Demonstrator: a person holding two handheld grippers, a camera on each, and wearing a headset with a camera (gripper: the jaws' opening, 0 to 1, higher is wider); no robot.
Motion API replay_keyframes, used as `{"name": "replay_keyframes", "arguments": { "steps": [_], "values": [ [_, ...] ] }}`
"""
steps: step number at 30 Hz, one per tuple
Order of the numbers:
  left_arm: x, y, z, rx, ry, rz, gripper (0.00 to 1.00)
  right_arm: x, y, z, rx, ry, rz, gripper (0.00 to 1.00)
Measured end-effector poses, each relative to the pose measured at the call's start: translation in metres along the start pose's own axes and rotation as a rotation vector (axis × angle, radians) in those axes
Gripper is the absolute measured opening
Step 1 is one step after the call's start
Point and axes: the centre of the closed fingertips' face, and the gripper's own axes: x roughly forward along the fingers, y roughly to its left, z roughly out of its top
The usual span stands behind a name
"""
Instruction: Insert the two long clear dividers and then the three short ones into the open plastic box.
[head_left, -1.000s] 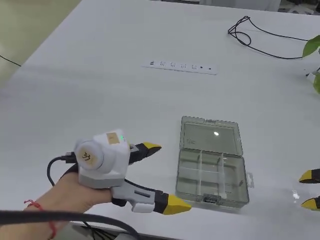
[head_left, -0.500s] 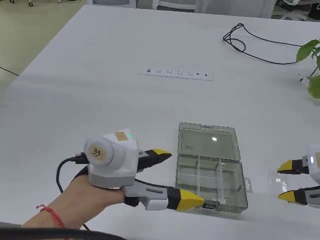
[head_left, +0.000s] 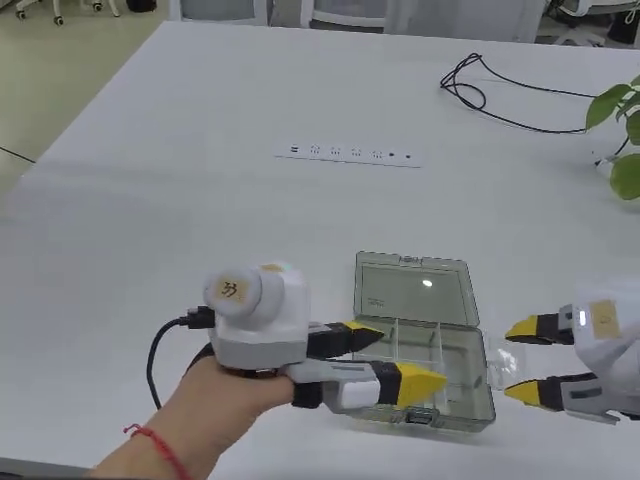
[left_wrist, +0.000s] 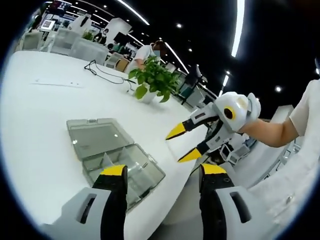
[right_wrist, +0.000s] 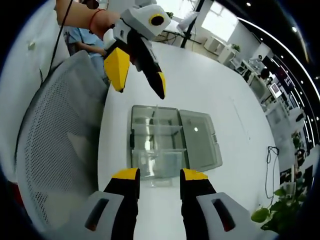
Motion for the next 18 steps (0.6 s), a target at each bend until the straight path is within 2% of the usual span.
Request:
{"name": "replay_keyframes", "arguments": {
  "steps": [4,10,18],
  "values": [
    [0.005,-0.005,0.0,-0.05,0.003,-0.015,0.46,0.0,0.005,0.016,-0.008,-0.021,0.001,0.33],
    [0.01,-0.008,0.003,-0.131,-0.02,-0.031,0.35,-0.001,0.009,0.036,-0.038,-0.037,-0.002,0.33],
    [0.019,-0.017,-0.004,-0.174,-0.002,-0.064,0.25,-0.004,0.012,0.053,-0.042,-0.061,-0.006,0.33]
  ]
}}
